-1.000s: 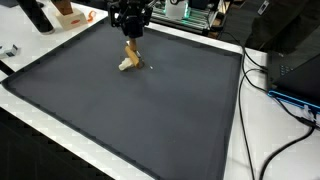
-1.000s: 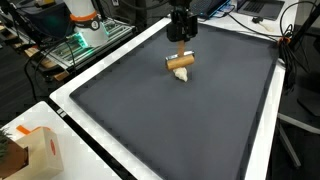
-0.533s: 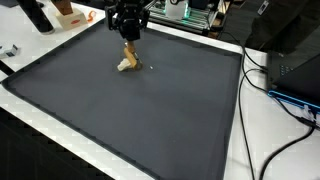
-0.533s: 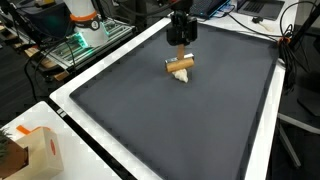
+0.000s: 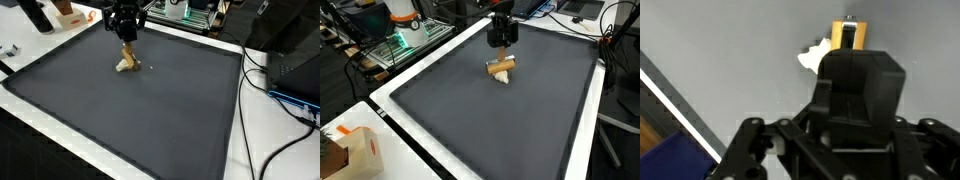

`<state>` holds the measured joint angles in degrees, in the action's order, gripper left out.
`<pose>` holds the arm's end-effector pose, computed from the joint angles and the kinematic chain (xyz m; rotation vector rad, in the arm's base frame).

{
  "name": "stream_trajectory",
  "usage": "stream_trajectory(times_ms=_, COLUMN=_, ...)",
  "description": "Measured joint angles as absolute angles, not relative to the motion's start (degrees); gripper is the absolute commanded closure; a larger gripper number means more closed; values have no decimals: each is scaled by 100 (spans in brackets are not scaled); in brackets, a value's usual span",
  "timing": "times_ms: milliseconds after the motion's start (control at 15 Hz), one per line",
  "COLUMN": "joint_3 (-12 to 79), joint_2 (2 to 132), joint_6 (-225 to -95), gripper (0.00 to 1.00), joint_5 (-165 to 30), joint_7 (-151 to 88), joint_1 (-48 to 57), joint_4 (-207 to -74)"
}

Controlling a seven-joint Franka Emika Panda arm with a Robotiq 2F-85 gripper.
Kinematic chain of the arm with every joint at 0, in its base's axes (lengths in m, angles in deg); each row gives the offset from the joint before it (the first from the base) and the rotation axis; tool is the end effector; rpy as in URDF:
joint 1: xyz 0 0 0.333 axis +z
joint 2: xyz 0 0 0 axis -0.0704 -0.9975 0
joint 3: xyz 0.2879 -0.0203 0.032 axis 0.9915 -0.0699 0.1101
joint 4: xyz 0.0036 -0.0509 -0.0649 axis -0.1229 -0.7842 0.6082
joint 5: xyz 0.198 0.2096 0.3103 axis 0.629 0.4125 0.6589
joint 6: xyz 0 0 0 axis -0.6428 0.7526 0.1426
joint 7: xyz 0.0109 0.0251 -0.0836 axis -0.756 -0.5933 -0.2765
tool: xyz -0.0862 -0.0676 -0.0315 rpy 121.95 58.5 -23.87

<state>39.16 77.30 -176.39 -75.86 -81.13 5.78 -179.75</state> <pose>0.5634 0.0354 0.2672 2.5885 1.4132 0.2526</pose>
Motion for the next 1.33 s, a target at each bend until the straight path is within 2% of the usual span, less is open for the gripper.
stream_trajectory(times_ms=1333, joint_3=3888, joint_2=7444, joint_6=-17668, gripper=77, joint_5=-8333, joint_7=-7214, joint_1=482, joint_4=-17684)
